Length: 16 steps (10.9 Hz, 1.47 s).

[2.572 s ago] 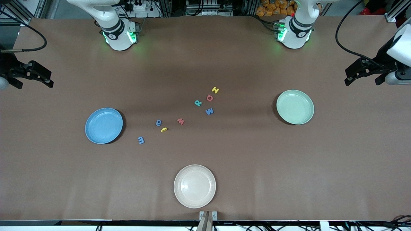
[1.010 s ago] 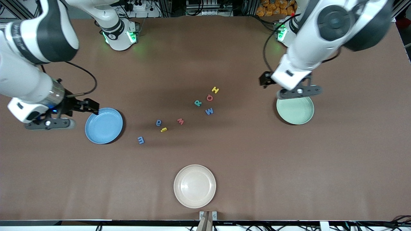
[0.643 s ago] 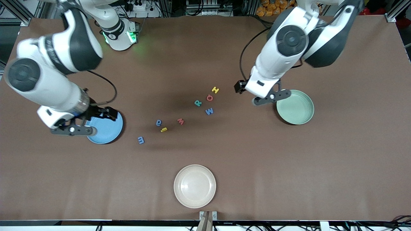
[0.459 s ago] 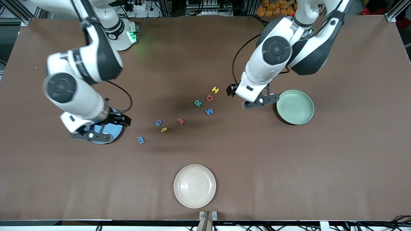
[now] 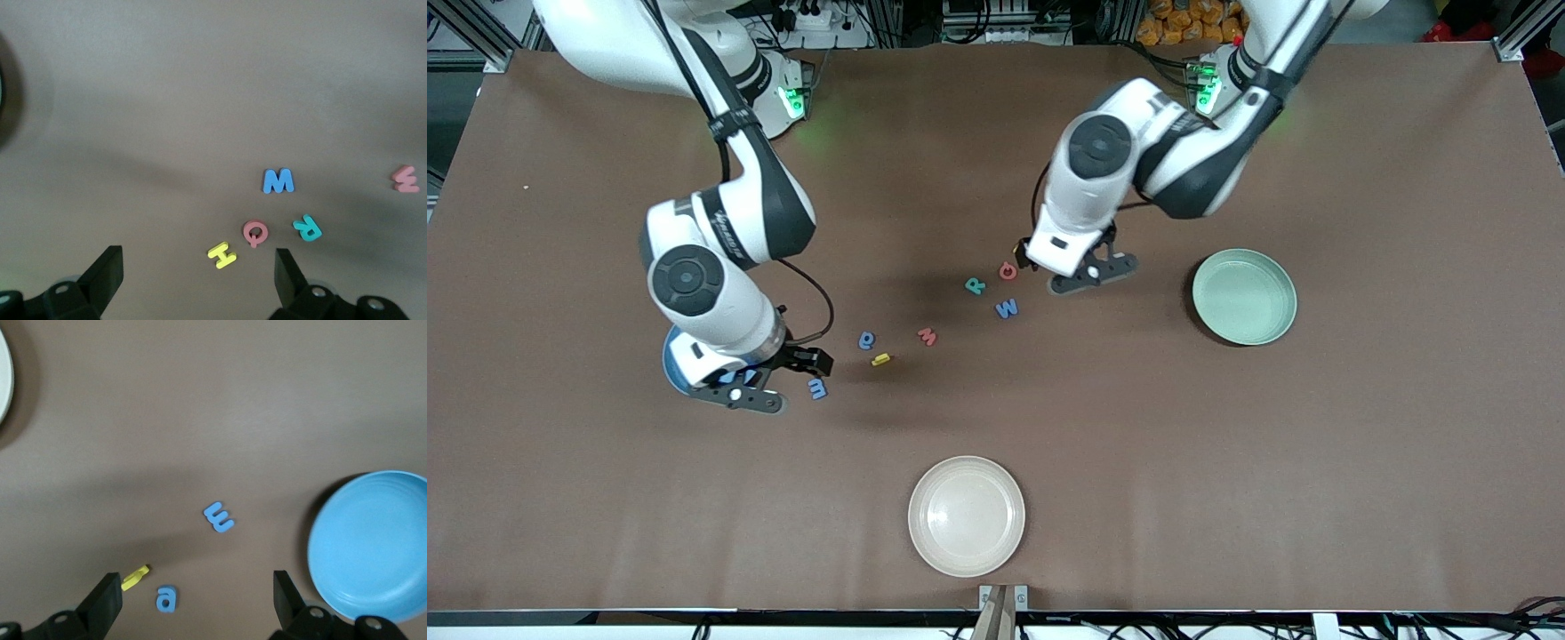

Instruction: Sort upper and lower case letters into plates

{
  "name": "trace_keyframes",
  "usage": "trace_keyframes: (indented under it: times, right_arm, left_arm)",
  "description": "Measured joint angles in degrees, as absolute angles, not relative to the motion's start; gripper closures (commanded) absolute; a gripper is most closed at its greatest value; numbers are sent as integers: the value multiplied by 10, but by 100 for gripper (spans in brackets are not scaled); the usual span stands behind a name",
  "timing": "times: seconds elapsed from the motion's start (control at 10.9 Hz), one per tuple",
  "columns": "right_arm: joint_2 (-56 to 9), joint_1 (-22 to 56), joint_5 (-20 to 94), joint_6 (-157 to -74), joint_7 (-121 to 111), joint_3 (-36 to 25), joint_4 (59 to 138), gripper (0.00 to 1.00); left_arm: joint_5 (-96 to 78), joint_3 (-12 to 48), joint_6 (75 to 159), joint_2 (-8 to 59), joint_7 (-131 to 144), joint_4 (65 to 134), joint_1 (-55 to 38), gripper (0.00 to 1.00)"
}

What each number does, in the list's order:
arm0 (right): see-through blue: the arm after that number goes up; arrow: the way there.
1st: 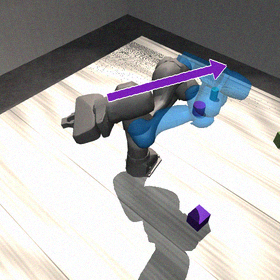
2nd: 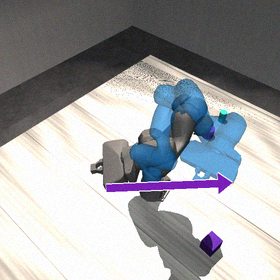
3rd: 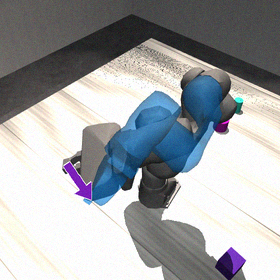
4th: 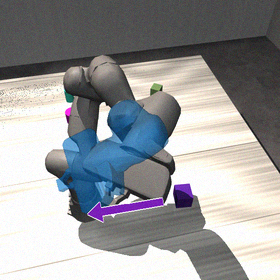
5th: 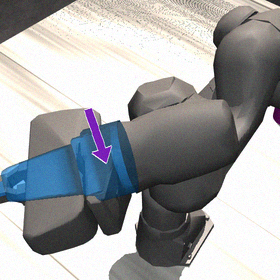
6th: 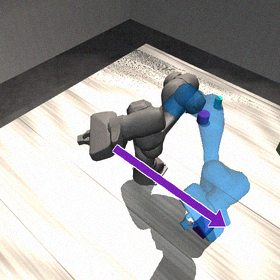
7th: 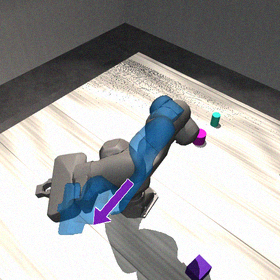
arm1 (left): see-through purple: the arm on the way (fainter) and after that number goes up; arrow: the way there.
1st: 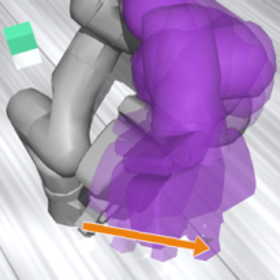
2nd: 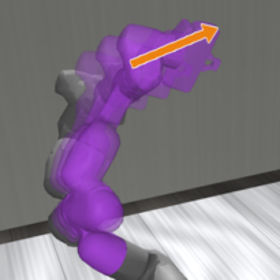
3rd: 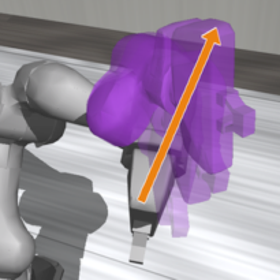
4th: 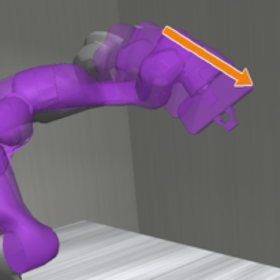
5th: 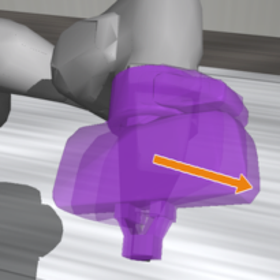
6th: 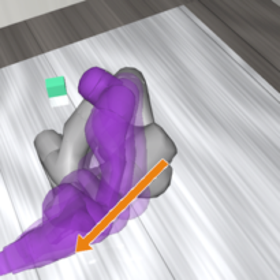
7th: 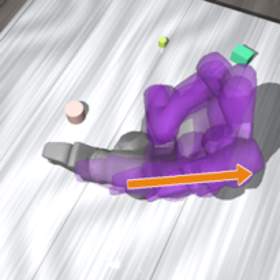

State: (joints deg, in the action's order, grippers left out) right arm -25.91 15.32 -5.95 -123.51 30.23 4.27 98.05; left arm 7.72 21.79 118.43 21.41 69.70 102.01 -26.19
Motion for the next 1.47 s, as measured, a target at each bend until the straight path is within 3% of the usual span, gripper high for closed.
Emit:
trace_keyframes:
  times: [0.18, 0.55, 0.92, 1.47]
  right_arm:
    - [-263, 134, -61, -1267, 218, 52, 1028, 0]
    - [-301, 115, -108, -1310, 125, 55, 1045, 0]
    - [-352, 98, -125, -1388, 58, 55, 1043, 0]
    - [-367, 101, -125, -1422, 46, 63, 1041, 0]
  left_arm:
    - [127, 218, 1204, 240, 766, 1021, -301, 0]
    - [128, 219, 1284, 278, 783, 1030, -320, 0]
    - [132, 222, 1374, 279, 789, 1096, -325, 0]
    - [179, 223, 1415, 265, 754, 1171, -325, 0]
